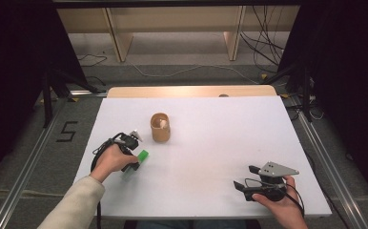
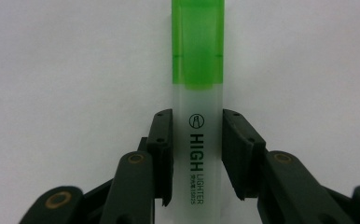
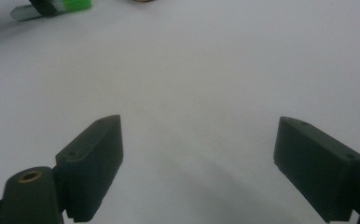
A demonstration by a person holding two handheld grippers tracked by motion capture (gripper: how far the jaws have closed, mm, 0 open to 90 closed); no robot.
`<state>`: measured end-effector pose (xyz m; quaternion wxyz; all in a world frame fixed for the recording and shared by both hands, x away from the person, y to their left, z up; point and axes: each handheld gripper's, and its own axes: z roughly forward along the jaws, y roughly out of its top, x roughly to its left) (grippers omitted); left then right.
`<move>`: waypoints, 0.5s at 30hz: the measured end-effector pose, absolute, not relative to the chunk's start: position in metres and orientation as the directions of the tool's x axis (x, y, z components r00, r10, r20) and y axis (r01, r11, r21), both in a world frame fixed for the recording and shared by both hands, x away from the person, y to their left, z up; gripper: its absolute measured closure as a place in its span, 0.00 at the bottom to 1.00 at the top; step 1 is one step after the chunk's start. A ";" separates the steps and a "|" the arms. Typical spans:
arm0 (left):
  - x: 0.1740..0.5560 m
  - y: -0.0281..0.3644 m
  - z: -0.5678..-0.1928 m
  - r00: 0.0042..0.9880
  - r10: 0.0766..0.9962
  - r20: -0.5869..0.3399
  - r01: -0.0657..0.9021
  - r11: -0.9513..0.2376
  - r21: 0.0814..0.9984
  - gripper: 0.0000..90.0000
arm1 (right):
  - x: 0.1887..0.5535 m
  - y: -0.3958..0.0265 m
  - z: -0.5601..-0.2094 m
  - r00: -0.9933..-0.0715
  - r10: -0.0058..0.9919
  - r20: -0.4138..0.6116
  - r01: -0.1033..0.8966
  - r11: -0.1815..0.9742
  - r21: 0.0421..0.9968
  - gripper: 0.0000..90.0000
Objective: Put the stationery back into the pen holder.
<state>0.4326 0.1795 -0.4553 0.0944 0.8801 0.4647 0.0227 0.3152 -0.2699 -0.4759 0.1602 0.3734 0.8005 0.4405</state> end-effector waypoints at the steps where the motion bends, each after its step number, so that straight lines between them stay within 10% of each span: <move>1: 0.431 0.179 -0.454 0.561 0.826 -0.050 0.815 -0.541 0.206 0.74 | 0.315 -0.270 -0.476 -0.668 0.740 0.075 0.460 0.331 0.824 0.18; 15: 0.428 0.183 -0.446 0.569 0.822 -0.026 0.784 -0.532 0.321 0.74 | 0.315 -0.270 -0.476 -0.670 0.739 0.073 0.457 0.332 0.825 0.18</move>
